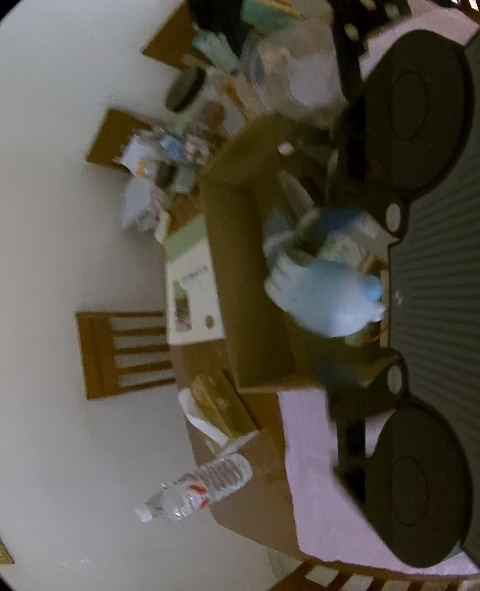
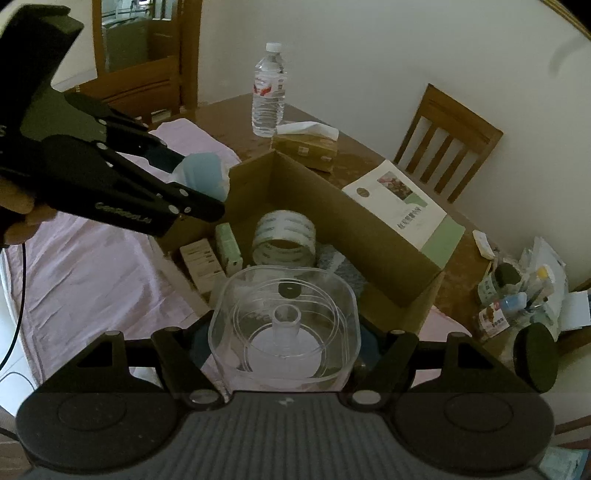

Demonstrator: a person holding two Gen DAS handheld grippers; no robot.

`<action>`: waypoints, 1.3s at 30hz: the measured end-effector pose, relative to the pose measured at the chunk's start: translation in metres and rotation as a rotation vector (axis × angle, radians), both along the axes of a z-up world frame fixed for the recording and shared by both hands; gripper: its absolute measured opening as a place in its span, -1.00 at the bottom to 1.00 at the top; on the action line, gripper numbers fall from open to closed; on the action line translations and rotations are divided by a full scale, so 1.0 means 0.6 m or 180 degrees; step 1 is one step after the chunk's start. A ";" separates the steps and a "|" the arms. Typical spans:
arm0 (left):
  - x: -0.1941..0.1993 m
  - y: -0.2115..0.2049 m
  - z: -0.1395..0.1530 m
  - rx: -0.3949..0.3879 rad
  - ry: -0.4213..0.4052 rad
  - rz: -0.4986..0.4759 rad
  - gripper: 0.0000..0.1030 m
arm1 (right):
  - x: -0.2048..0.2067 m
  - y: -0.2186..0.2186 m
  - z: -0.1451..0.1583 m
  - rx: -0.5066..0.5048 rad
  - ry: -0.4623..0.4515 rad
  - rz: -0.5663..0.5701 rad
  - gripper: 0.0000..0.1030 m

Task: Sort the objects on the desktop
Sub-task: 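Carry the plush toy and glass bowl into the cardboard box with both tools, then open both tools in the box and withdraw them over the table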

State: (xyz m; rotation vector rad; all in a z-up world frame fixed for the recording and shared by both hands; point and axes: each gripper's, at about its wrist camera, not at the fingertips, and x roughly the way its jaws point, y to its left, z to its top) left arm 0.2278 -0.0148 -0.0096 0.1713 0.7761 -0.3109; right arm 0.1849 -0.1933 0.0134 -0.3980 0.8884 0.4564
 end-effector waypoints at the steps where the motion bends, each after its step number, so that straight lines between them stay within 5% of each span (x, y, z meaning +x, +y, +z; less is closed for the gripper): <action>1: 0.001 0.002 -0.002 0.0013 -0.0042 0.0023 0.76 | 0.003 -0.001 0.000 -0.0004 -0.0001 -0.0013 0.54; 15: -0.061 0.024 -0.014 0.0003 0.0196 -0.0069 0.79 | 0.073 -0.012 -0.009 -0.0017 0.0001 -0.0141 0.54; 31: -0.116 0.048 -0.033 -0.0031 0.0361 0.0140 0.79 | 0.201 -0.034 -0.080 -0.0165 0.0210 -0.0453 0.54; 39: -0.132 0.050 -0.041 -0.0039 0.0396 0.0173 0.79 | 0.217 -0.055 -0.080 -0.0042 0.0112 -0.0662 0.92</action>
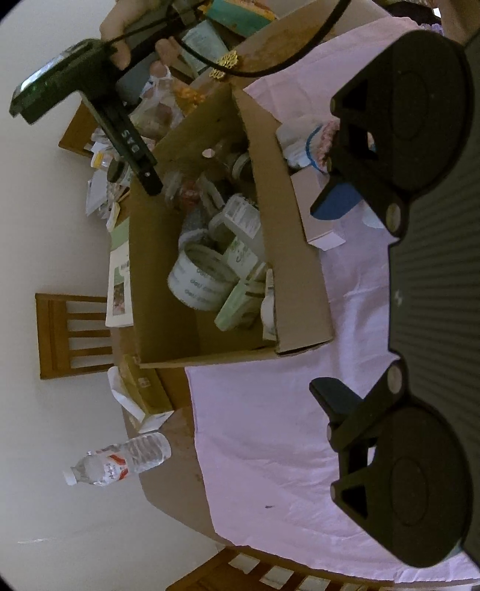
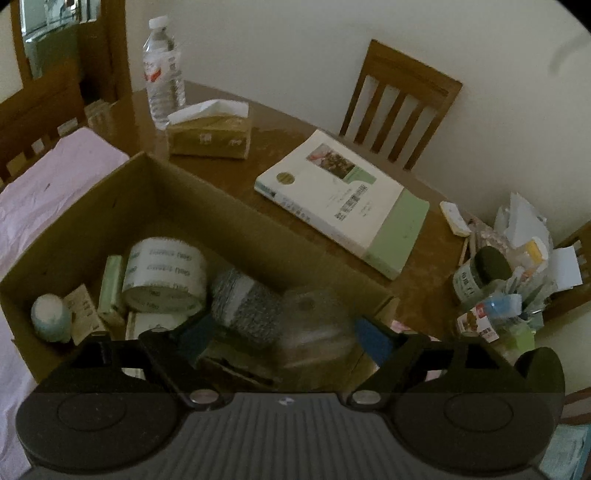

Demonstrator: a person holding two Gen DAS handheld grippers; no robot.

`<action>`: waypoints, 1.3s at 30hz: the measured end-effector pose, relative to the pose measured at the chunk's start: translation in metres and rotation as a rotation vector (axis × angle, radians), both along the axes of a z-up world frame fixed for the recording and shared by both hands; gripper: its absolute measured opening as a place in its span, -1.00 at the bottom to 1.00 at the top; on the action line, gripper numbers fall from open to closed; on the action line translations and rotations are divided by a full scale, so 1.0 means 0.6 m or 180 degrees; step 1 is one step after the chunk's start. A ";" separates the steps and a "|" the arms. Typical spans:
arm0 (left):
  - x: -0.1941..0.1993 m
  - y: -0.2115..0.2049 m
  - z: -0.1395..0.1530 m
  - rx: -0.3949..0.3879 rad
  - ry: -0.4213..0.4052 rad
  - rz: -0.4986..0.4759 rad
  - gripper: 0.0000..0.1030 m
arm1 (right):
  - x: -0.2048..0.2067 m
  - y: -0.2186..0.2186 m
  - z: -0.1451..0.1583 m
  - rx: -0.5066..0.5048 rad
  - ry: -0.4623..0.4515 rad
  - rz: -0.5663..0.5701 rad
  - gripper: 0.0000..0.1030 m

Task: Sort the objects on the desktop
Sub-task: 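Open both tools in the box and withdraw them over the table, then move the right tool to the pink knitted bootie and the left toward the white knitted hat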

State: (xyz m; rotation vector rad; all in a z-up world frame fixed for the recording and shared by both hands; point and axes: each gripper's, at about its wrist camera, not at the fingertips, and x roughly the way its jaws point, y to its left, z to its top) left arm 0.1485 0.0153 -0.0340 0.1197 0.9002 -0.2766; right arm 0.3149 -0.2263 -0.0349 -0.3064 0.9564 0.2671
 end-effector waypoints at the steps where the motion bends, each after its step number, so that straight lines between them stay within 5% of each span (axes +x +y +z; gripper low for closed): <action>1: -0.002 -0.001 -0.001 -0.0003 0.0002 -0.0002 0.79 | -0.004 -0.002 0.002 0.0026 -0.0007 -0.0010 0.98; 11: -0.023 -0.014 -0.027 0.0063 0.0077 -0.0088 0.79 | -0.104 0.006 0.024 0.0226 -0.0018 0.0022 1.00; 25: -0.054 -0.019 -0.070 0.0145 0.0236 -0.0175 0.79 | -0.252 0.048 -0.012 0.0183 0.0012 -0.0110 1.00; 39: -0.069 0.011 -0.108 0.0116 0.0384 -0.0065 0.79 | -0.293 0.134 -0.070 0.0158 0.0057 -0.0229 1.00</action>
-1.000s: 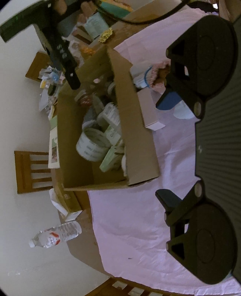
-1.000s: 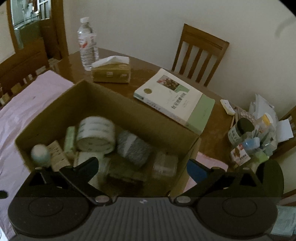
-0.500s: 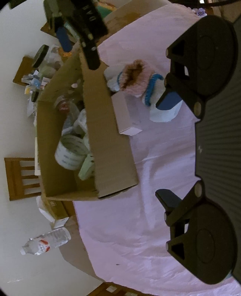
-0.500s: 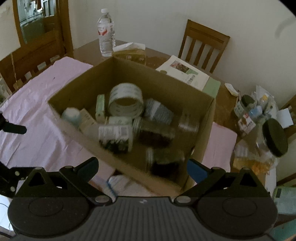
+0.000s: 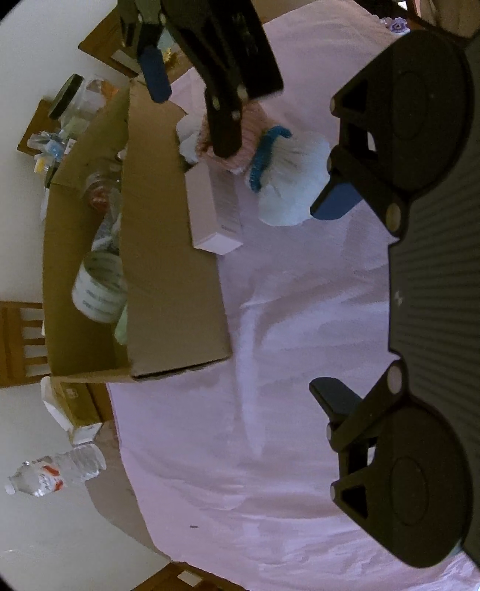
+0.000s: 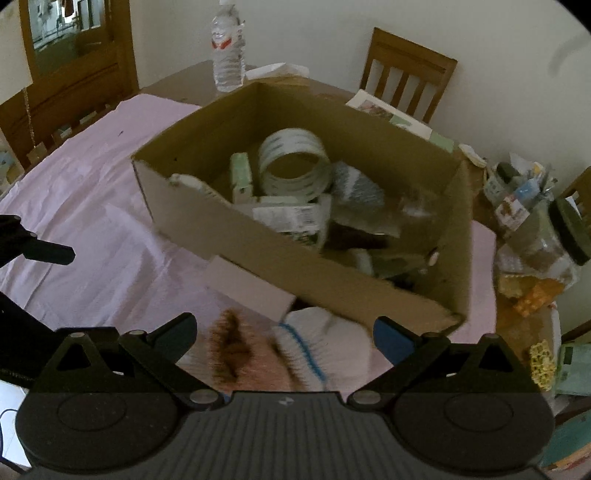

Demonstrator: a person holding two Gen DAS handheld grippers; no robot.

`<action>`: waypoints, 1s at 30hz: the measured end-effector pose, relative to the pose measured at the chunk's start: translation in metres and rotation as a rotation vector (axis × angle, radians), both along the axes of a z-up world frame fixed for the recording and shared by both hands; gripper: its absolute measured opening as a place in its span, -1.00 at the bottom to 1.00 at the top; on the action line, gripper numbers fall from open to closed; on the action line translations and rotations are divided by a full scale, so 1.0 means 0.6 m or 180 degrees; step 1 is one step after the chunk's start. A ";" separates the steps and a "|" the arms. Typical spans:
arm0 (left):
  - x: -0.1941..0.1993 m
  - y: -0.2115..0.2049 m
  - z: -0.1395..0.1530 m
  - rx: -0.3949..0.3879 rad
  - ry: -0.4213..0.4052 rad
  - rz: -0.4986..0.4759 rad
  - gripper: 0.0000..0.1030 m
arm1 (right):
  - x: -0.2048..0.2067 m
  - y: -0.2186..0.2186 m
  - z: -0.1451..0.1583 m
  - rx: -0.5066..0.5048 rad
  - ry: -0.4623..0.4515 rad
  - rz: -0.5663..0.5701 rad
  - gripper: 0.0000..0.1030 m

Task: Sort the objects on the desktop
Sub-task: 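Move the right tool to the pink knitted bootie and the left toward the white knitted hat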

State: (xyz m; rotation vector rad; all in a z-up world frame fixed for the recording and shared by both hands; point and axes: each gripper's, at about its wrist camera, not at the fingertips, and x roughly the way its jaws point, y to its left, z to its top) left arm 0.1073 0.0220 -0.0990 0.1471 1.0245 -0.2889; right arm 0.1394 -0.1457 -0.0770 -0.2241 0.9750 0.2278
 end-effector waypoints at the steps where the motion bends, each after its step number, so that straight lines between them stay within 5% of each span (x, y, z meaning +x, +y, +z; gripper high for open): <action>1: -0.001 0.003 -0.001 0.0005 0.0010 -0.0001 0.79 | 0.002 0.007 -0.007 -0.0011 0.0018 -0.0011 1.00; 12: -0.003 0.012 -0.016 -0.0005 0.0101 -0.0100 0.79 | 0.010 0.020 -0.058 -0.0285 -0.0007 -0.0310 1.00; 30: -0.005 -0.069 -0.018 -0.0073 0.0076 -0.0672 0.79 | -0.073 -0.085 -0.030 -0.0093 -0.0022 -0.0929 1.00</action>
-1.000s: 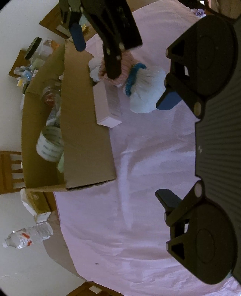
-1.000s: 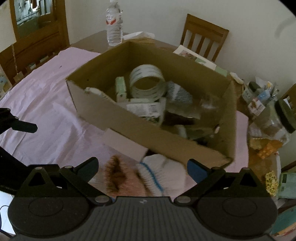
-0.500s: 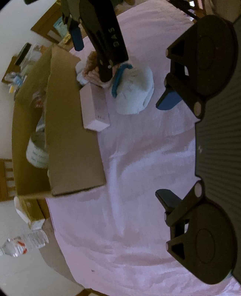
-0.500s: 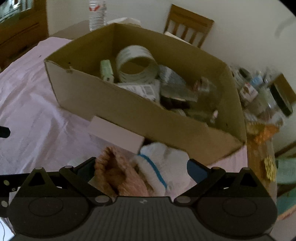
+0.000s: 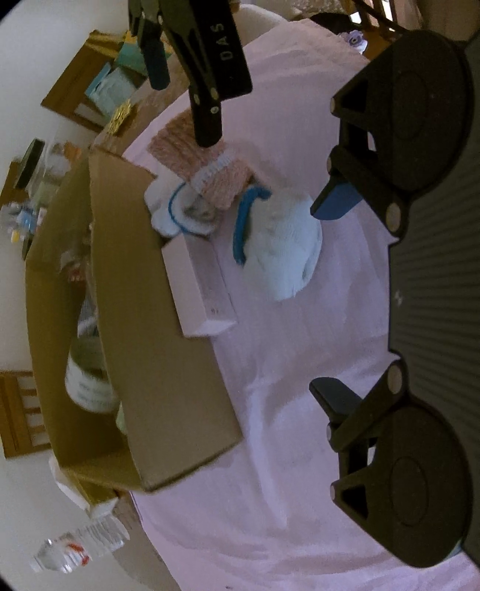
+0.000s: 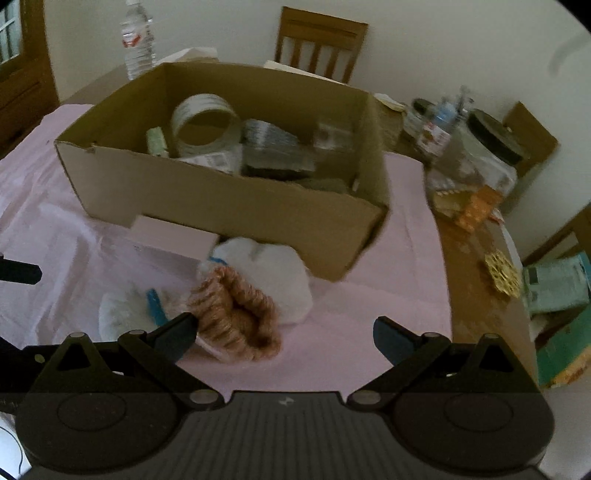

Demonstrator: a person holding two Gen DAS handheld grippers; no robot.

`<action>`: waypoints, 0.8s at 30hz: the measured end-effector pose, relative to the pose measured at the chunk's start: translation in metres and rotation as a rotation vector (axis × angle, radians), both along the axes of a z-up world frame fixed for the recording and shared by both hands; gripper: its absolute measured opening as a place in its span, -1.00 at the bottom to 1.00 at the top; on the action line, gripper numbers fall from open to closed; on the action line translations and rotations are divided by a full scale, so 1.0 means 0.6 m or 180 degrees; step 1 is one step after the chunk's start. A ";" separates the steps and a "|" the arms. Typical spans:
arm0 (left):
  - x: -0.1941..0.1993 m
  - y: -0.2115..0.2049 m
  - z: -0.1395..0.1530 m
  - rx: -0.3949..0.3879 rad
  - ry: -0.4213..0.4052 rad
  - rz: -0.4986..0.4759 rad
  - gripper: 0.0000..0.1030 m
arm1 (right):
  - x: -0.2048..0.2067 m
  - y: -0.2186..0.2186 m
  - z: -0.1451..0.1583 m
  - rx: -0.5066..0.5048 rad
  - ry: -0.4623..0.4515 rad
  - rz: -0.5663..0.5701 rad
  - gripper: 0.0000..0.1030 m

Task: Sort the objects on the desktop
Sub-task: 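Move the right tool to the pink knitted bootie and the left toward the white knitted hat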

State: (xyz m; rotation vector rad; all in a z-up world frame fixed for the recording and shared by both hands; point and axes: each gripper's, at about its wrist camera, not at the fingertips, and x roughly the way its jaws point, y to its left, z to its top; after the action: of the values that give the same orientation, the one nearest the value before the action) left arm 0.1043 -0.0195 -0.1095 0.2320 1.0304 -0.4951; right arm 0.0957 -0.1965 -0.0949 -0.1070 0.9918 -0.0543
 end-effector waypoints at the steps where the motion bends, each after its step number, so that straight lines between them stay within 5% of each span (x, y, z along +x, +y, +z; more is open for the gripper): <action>1: 0.000 -0.004 0.000 0.0004 -0.0001 -0.0023 0.79 | -0.003 -0.007 -0.001 0.0004 0.0003 -0.0045 1.00; 24: 0.026 -0.073 -0.042 -0.0117 -0.0111 -0.0381 0.79 | -0.038 -0.059 -0.022 0.0181 0.0110 -0.0219 1.00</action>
State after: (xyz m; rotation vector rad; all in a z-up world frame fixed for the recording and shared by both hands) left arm 0.1201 -0.0634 -0.1347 0.2698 0.9764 -0.6158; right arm 0.0727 -0.2321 -0.1082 -0.0216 1.0306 -0.0875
